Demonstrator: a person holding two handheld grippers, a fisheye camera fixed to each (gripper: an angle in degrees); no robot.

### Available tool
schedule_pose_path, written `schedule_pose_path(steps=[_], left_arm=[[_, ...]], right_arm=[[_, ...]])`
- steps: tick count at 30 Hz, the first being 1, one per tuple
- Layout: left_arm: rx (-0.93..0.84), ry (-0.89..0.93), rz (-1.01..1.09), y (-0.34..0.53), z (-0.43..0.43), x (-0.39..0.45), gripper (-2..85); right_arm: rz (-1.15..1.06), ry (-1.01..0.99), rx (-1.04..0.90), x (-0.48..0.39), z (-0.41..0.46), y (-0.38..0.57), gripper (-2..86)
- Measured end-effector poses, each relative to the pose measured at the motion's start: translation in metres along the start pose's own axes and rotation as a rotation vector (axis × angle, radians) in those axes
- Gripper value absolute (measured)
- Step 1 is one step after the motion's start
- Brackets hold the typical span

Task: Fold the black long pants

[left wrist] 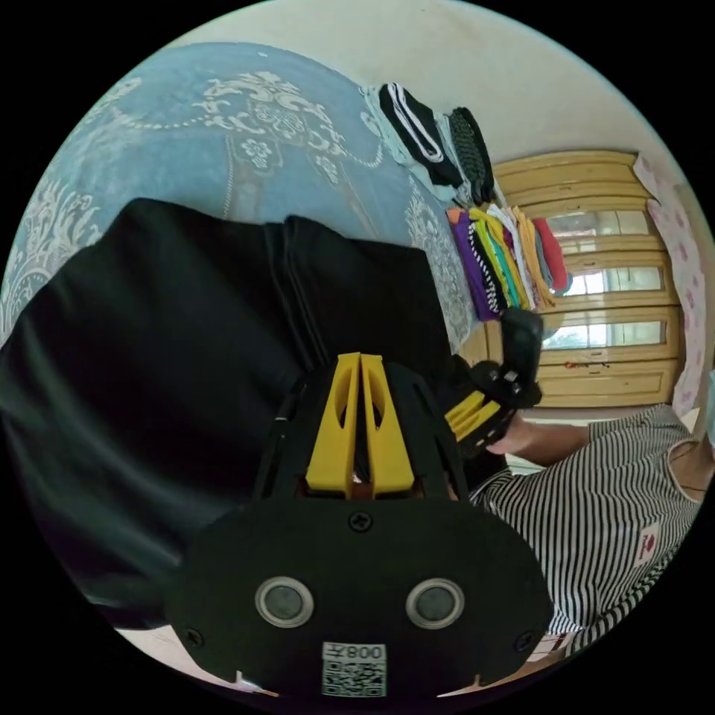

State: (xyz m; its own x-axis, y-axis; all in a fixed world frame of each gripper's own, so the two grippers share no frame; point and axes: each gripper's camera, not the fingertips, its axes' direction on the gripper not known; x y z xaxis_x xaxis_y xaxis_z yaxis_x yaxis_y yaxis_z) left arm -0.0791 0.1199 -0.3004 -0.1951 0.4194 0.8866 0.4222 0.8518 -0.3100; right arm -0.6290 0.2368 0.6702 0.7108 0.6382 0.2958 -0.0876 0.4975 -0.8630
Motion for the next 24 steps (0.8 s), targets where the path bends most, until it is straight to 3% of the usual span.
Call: schedule_pose_path(steps=[8, 12, 15, 20, 24], left_arm=[[-0.02, -0.21, 0.036, 0.045, -0.001, 0.019, 0.0], [0.008, -0.237, 0.034, 0.061, -0.004, 0.033, 0.0], [0.002, -0.276, 0.05, 0.071, 0.002, 0.05, 0.0], [0.038, -0.342, 0.074, 0.085, -0.002, 0.083, 0.0], [0.046, -0.372, 0.129, 0.093, 0.0, 0.112, 0.0]], right_arm=[[0.114, 0.282, 0.229, -0.004, -0.069, -0.054, 0.0], [0.132, 0.51, 0.106, -0.007, -0.047, -0.095, 0.0], [0.005, 0.552, 0.113, -0.026, -0.029, -0.107, 0.0], [0.008, 0.614, 0.042, -0.049, -0.026, -0.121, 0.1], [-0.075, 0.683, 0.114, -0.084, -0.028, -0.13, 0.2]])
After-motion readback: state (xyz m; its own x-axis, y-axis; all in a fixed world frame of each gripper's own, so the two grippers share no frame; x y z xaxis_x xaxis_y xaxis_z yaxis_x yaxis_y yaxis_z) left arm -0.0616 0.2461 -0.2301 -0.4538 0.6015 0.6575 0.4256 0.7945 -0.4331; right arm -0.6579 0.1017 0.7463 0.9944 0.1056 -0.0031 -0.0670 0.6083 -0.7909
